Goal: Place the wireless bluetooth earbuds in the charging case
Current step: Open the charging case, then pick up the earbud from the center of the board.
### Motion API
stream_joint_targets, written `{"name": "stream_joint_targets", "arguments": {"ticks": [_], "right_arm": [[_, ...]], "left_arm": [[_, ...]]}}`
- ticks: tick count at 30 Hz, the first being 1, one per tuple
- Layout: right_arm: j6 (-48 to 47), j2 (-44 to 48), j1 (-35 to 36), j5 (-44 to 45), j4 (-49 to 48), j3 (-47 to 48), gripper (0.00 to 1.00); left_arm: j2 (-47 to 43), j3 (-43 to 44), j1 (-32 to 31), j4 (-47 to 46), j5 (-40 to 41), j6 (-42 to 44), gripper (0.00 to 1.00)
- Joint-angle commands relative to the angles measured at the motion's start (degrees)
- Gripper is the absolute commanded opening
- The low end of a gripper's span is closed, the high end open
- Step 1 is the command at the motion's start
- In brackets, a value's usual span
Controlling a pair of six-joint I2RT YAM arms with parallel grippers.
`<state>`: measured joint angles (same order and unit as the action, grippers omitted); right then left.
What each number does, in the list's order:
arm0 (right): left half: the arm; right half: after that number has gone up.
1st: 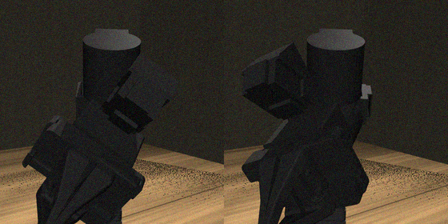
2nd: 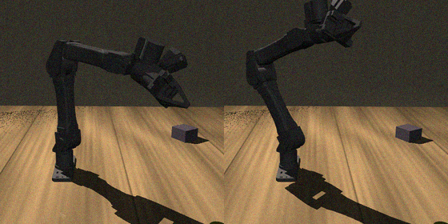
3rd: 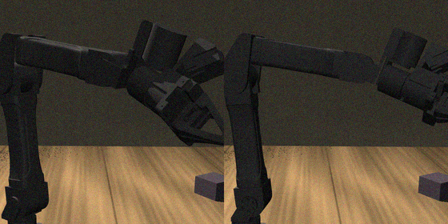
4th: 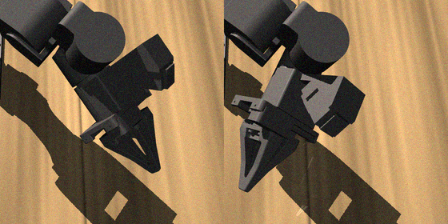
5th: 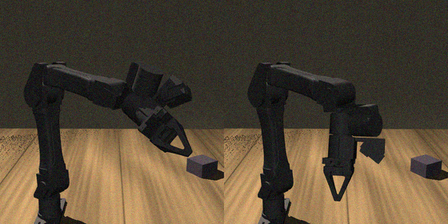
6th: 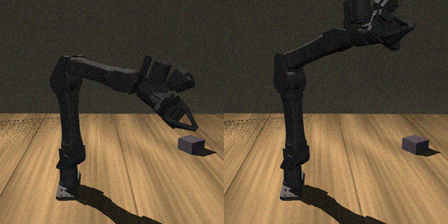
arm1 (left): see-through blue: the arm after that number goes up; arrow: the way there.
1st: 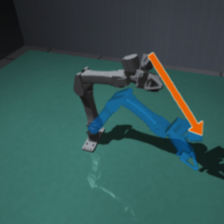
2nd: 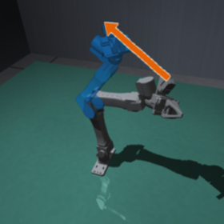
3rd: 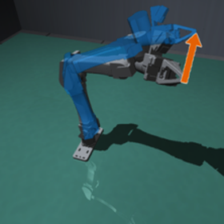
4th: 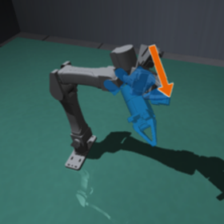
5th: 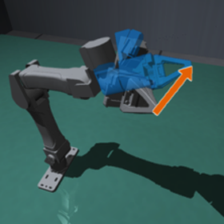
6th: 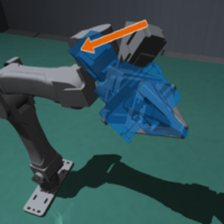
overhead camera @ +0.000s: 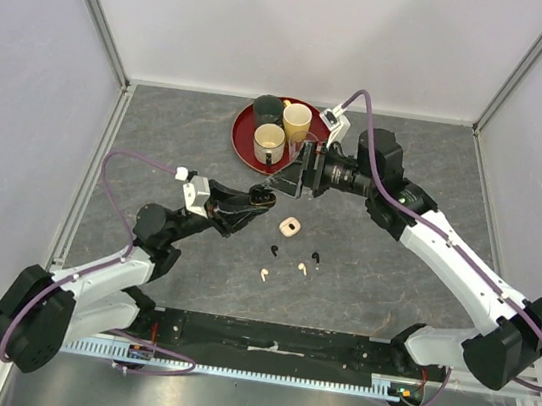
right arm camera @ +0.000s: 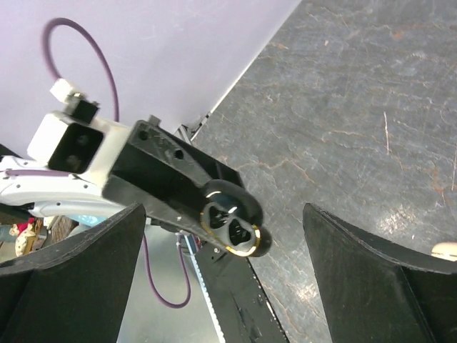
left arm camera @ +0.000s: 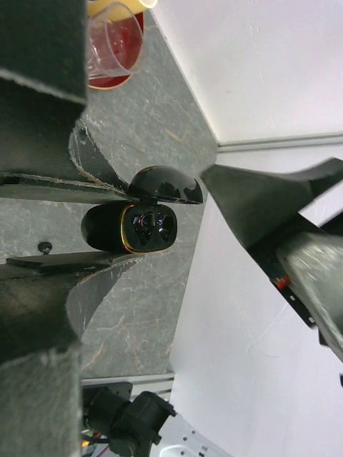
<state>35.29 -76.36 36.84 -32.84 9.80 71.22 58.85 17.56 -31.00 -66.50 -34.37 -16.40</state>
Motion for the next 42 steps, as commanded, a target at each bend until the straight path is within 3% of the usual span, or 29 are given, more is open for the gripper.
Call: {"name": "stream_joint_targets", "arguments": {"ticks": [1,6,8,11,14,17,24,42], "right_arm": [[0.0,3.1,-0.2,-1.1,-3.8,3.2,0.98],[-0.3,5.9,-1.8,11.2,1.8,0.7,0.98],[0.6,6.6,-3.3,23.0,9.0,0.1,0.96],[0.8,6.3,-6.3,31.3,17.7,-2.2,0.89],[-4.6,5.3,-7.4,30.6,19.9,-4.9,0.86],[-8.0,2.6,-7.4,30.3,23.6,-6.4,0.72],[-12.8,-0.2,-6.2,32.5,25.8,-12.7,0.5],[-13.7,-10.8,1.8,37.5,20.7,-15.8,0.49]], "left_arm": [[-1.7,-0.9,-0.2,0.2,5.3,3.3,0.02],[-3.8,-1.2,-0.2,2.2,5.6,3.7,0.02],[-5.5,-1.5,-0.2,3.0,6.2,3.9,0.02],[-7.9,-1.8,-0.2,5.6,6.3,4.6,0.02],[-10.1,-2.0,-0.2,8.8,6.2,4.8,0.02],[-12.6,-2.6,-0.2,10.8,6.0,4.7,0.02],[-18.6,-3.9,-0.2,15.3,7.0,4.9,0.02],[-22.4,-4.1,-0.2,17.5,6.2,3.7,0.02]]}}
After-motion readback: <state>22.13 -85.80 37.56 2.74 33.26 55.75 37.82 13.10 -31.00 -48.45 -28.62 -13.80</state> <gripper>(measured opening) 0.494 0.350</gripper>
